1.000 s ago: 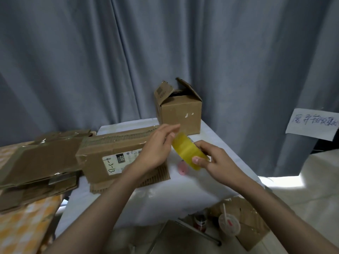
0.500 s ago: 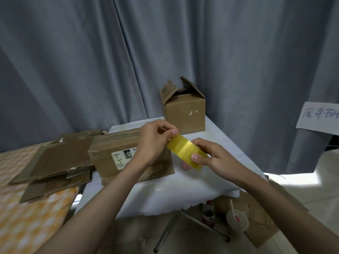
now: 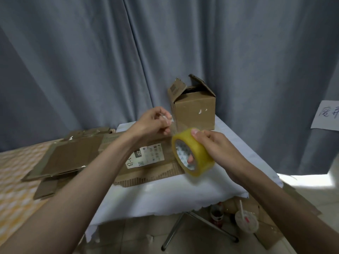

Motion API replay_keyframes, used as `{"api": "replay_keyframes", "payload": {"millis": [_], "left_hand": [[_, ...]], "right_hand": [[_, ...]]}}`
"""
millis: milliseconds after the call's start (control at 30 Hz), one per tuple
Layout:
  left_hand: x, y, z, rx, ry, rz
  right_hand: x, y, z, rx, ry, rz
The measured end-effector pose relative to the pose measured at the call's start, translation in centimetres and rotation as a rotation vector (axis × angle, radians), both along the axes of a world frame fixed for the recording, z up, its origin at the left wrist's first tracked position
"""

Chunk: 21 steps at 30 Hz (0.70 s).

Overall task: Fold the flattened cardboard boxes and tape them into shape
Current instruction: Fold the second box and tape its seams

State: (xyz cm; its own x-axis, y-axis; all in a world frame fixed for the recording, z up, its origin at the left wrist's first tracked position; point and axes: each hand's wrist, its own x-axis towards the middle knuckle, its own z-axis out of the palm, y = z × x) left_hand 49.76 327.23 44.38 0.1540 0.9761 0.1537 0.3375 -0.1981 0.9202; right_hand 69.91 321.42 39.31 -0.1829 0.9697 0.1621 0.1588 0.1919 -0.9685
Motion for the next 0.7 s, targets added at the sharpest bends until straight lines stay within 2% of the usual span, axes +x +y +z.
{"api": "replay_keyframes", "payload": {"millis": [67, 200, 300, 500, 700], "left_hand": [[0.1, 1.7, 0.7, 0.050, 0.086, 0.004], [-0.5, 6.3, 2.0, 0.183, 0.242, 0.145], [-0.4, 9.0, 1.4, 0.239, 0.382, 0.119], [0.9, 12.0, -1.1, 0.274, 0.520, 0.004], [0.0, 13.6, -2.6, 0.302, 0.522, -0.001]], "right_hand": [[0.0, -0.1, 0.3, -0.066, 0.081, 0.083], [0.2, -0.3, -0.3, -0.122, 0.111, 0.168], [-0.5, -0.4, -1.5, -0.126, 0.174, 0.171], [-1.8, 0.2, -3.2, -0.176, 0.193, 0.115], [-2.6, 1.4, -3.9, -0.192, 0.246, 0.140]]}}
